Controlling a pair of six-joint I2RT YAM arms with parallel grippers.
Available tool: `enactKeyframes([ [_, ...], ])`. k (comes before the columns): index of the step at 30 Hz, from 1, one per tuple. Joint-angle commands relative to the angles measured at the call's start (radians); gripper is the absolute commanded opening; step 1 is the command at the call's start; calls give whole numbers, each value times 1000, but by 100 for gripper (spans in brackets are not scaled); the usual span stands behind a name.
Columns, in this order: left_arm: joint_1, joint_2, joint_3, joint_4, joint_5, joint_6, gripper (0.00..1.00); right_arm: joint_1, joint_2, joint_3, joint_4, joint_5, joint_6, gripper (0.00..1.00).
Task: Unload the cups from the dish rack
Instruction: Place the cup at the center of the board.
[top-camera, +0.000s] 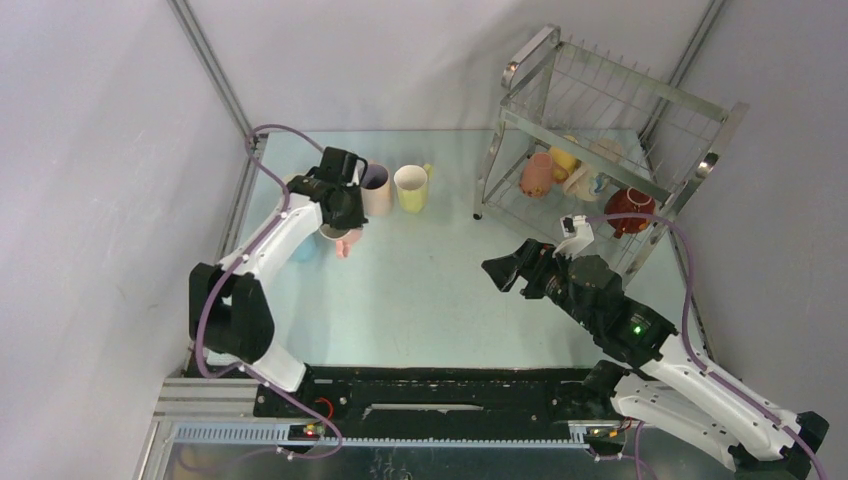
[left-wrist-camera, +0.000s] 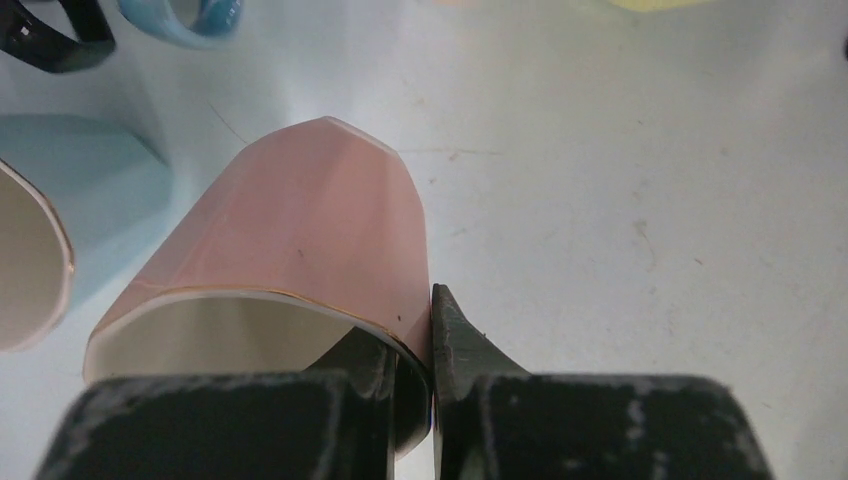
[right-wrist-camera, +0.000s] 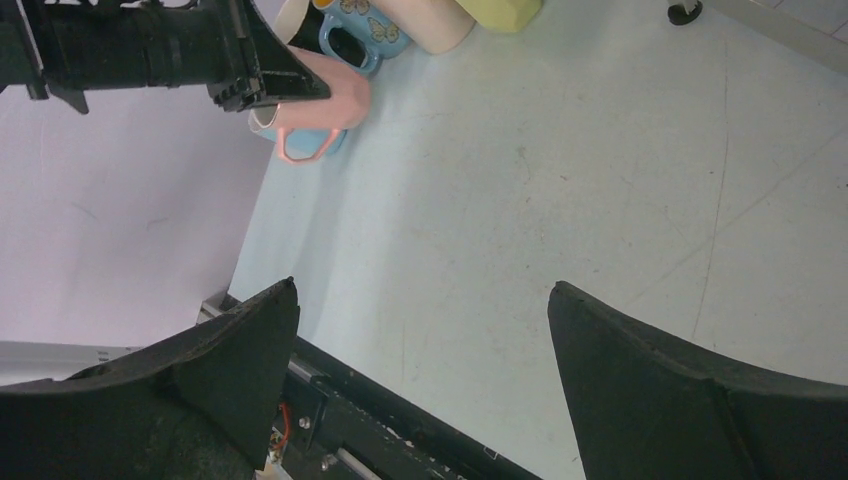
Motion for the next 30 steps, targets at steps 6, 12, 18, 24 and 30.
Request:
enactKeyframes([
  [6,40,141,205,-55,-101,98,0,0,-6,47,-11,14,-31,100],
  [12,58,219,265,-88,-97,114,0,0,-1,46,-19,13,-28,100],
  [18,73,262,264,-86,-90,112,2,0,1,47,-16,12,-29,100],
  [24,82,288,256,-75,-75,111,5,0,7,47,-13,10,-27,100],
  [30,88,297,252,-73,-67,117,18,0,15,47,-11,3,-26,100],
])
